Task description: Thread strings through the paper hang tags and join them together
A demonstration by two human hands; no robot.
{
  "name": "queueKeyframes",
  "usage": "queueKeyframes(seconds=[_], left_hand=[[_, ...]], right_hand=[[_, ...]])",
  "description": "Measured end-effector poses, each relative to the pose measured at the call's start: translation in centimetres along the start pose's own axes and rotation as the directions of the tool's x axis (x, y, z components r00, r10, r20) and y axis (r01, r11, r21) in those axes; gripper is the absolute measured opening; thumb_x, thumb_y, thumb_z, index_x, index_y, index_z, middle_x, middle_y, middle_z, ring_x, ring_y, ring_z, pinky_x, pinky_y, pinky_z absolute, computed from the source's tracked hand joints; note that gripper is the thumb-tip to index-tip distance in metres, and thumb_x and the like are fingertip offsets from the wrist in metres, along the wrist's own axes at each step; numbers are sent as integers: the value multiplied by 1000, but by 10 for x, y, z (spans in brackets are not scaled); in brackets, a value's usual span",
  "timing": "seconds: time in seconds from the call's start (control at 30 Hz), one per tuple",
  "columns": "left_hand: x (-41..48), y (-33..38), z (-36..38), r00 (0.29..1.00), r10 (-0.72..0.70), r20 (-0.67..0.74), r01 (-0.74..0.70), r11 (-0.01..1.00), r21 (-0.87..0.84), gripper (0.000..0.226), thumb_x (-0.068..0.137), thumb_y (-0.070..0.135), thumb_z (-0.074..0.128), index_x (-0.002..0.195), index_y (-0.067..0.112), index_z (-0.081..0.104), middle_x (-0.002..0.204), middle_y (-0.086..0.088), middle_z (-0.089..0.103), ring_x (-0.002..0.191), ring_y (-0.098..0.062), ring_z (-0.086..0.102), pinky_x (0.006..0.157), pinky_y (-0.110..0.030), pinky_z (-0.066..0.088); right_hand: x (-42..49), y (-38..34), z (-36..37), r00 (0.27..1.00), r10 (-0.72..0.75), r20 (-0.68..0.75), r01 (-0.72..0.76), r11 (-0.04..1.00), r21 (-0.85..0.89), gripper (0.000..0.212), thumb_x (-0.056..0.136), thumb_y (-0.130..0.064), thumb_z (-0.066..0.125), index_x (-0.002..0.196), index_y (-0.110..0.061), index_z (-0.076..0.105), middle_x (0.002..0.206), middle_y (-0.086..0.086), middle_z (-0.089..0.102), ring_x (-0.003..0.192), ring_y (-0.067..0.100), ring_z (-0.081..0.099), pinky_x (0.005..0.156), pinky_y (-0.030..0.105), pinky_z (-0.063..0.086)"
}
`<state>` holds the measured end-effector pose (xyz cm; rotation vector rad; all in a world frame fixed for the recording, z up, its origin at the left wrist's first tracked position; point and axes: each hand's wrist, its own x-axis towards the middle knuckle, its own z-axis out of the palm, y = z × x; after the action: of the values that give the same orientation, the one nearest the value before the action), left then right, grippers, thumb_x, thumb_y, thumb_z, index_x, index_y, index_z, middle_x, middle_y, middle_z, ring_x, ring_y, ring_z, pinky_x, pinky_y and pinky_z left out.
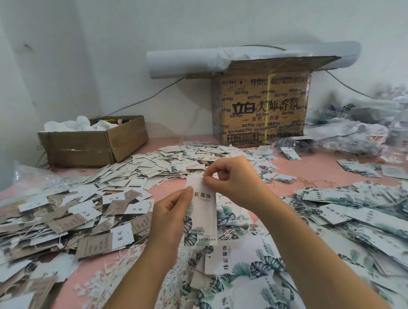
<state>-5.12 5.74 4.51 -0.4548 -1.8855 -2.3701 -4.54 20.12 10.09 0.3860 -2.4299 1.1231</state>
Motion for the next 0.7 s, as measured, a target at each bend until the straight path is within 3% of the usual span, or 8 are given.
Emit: queueKeyframes(seconds=[0.13, 0.27, 0.33, 0.4, 0.53, 0.7], left_hand=[[0, -1, -1, 998, 13, 59, -14, 1000, 17, 41, 90, 18, 56, 66, 47, 72, 67, 19, 69, 65, 2, 64, 73, -29, 50], [1, 0, 1, 999, -2, 52, 2, 1000, -16, 42, 88, 18, 57, 66, 52, 70, 73, 15, 72, 69, 1, 67, 65, -21, 50], [2, 0, 0, 999, -20, 34, 21, 998, -52, 23, 81, 31, 59, 72, 47, 72, 78, 9, 74, 73, -4, 69, 67, -24, 51], [1, 0, -2, 999, -21, 48, 25, 997, -75, 23, 80, 37, 52, 79, 37, 75, 79, 4, 73, 69, -8, 67, 65, -27, 51], [3, 0, -4, 998, 8, 60, 1, 990, -138, 27, 89, 17, 50, 81, 23, 75, 78, -2, 70, 65, -12, 63, 58, -26, 53], [4, 1, -6, 997, 32, 68, -19, 983, -185, 14, 72, 13, 60, 84, 14, 68, 78, -3, 65, 64, -11, 61, 61, -23, 55]], right_hand=[[0, 1, 0, 1000, -5, -6, 5, 1000, -12, 19, 84, -14, 65, 69, -24, 59, 34, -16, 38, 36, 5, 31, 41, 12, 24], [0, 1, 0, 1000, 1, 9, -1, 999, -34, 22, 84, -14, 65, 67, -26, 58, 34, -18, 39, 36, 4, 33, 40, 11, 25], [0, 1, 1, 1000, 14, 19, -13, 1000, -26, 25, 84, -15, 65, 66, -29, 56, 34, -17, 39, 35, 4, 32, 39, 11, 23], [0, 1, 2, 1000, 18, 25, -18, 1000, -22, 24, 84, -16, 65, 66, -29, 57, 34, -16, 38, 35, 5, 30, 41, 13, 23], [0, 3, 5, 1000, -1, 19, 0, 998, 58, 17, 84, -17, 67, 69, -25, 63, 33, -12, 33, 35, 5, 27, 42, 14, 24], [-3, 4, 12, 998, 11, 58, -27, 958, 285, 18, 82, -10, 69, 68, -20, 66, 35, -14, 36, 36, 2, 27, 42, 8, 26]])
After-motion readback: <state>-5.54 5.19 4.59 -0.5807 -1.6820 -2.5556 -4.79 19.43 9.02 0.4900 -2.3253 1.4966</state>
